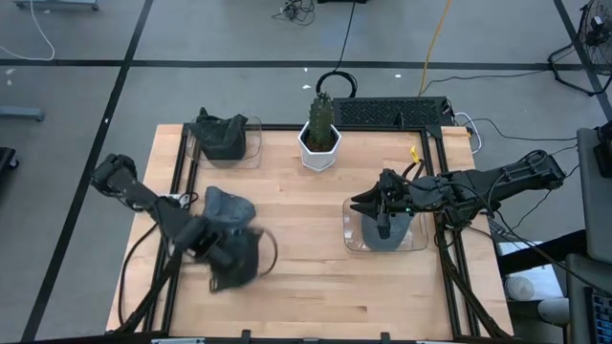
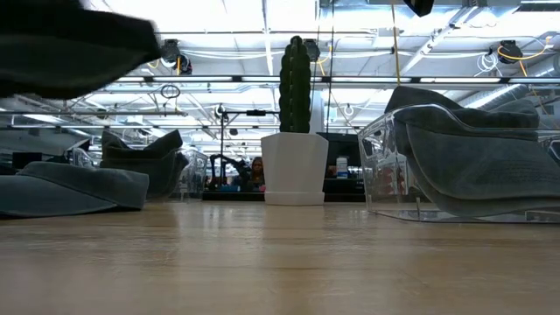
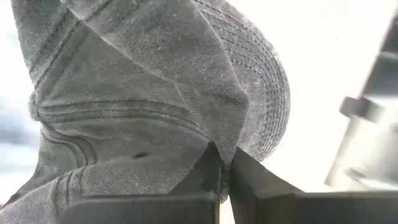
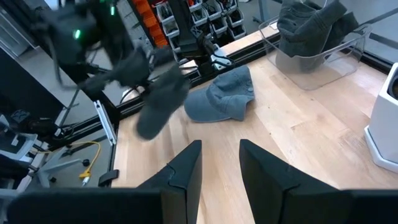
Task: Pick & Place hat
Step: Put the black cap into the top transparent bin
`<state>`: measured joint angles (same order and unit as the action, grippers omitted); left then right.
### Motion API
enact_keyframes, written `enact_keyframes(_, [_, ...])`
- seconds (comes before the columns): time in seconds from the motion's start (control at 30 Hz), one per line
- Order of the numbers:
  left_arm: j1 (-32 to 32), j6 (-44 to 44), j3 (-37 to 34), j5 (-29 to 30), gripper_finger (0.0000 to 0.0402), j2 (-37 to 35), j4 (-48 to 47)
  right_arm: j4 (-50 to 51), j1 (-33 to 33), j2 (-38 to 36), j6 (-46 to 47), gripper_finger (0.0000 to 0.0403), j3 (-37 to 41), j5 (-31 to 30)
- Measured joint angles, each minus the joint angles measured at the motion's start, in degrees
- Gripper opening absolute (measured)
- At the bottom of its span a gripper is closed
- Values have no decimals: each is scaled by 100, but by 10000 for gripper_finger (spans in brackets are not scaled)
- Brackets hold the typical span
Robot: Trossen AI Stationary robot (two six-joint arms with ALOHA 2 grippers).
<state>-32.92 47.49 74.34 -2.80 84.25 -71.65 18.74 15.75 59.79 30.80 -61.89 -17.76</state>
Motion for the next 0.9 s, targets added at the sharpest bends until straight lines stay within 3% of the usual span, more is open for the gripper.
enact_keyframes(0.13, [685, -890, 485, 987, 10, -4, -986, 0, -4, 0, -15, 95, 0, -22])
enact_keyframes(0.23, [1346, -1709, 505, 1121, 13, -7, -1258, 0, -4, 0, -4, 95, 0, -22])
enact_keyframes(0.63, [3607, -4213, 475, 2061, 7, -218, -1144, 2, -14, 0, 293, 95, 0, -27])
enact_keyframes(0.9, [5435, -5475, 475, 2611, 15, -712, -870, -6, -486, 0, 163, 95, 0, -206])
